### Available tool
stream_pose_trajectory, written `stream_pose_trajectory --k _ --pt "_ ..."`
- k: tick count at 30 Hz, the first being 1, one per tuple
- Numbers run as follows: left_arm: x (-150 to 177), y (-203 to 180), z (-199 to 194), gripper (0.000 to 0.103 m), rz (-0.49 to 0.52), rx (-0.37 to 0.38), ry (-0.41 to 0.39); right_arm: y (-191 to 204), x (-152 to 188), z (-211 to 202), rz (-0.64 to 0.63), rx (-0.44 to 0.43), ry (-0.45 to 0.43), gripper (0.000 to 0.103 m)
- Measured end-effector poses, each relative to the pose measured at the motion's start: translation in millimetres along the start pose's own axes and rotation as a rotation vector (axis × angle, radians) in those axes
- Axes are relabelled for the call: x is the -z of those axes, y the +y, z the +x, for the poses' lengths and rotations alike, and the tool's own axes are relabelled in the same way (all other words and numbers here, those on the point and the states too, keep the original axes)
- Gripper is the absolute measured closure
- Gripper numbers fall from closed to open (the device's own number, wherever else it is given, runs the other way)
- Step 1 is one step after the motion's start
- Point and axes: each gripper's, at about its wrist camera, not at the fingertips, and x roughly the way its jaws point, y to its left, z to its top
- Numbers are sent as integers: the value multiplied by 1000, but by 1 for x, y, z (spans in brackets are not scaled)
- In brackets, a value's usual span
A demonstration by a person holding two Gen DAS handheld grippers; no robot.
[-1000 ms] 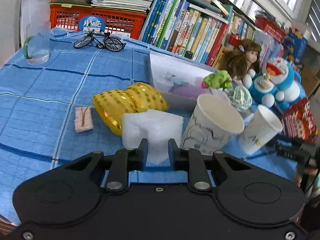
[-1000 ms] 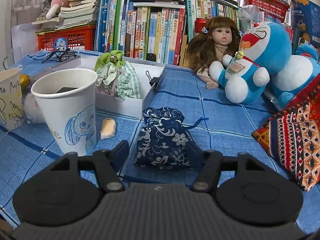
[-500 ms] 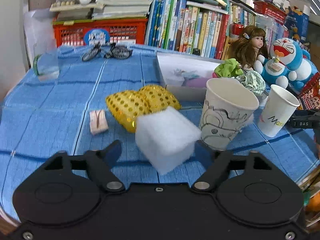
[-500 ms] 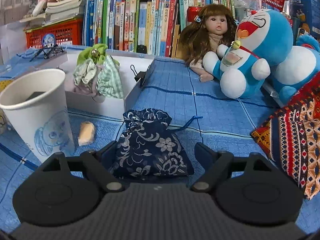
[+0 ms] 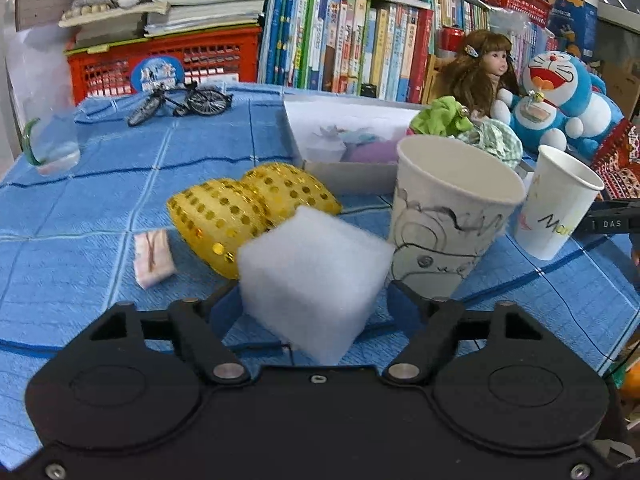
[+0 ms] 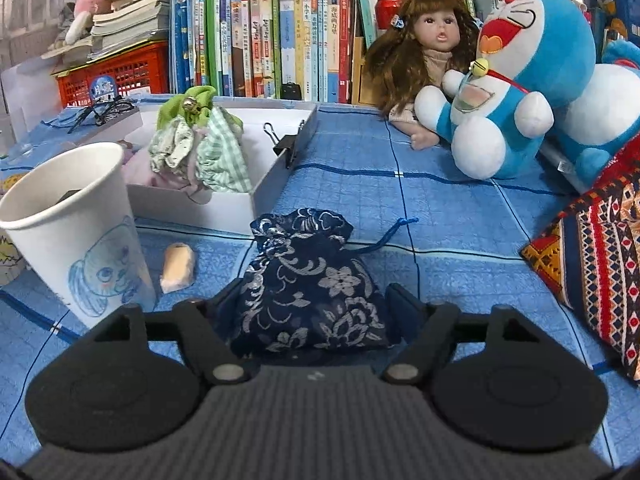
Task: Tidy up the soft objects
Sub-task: 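Carry the foam block over the tray with the left tool while the right tool carries the pouch there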
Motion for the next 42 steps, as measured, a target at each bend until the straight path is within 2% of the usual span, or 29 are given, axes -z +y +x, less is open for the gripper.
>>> stream_pose_trajectory --k 5,10,18,23,33,38,42 --pt "-2 1 -7 34 -24 12 -2 4 0 -9 3 18 -18 35" --pt "-11 2 -25 34 -17 -23 -42 3 -4 -22 23 48 -53 41" --pt "-40 16 -43 34 -62 -50 -79 0 -26 -45 46 74 -114 42" --pt "-65 16 -44 34 -60 -35 -83 4 -49 -57 36 60 -151 42" --pt "-125 -5 -32 34 -16 25 -106 21 -101 -62 9 13 -206 42" --pt "-155 -16 -13 34 -19 92 -92 28 -122 -53 14 -17 -207 42" --pt "-180 -25 11 34 -11 102 -71 30 -137 -40 38 -51 -186 42"
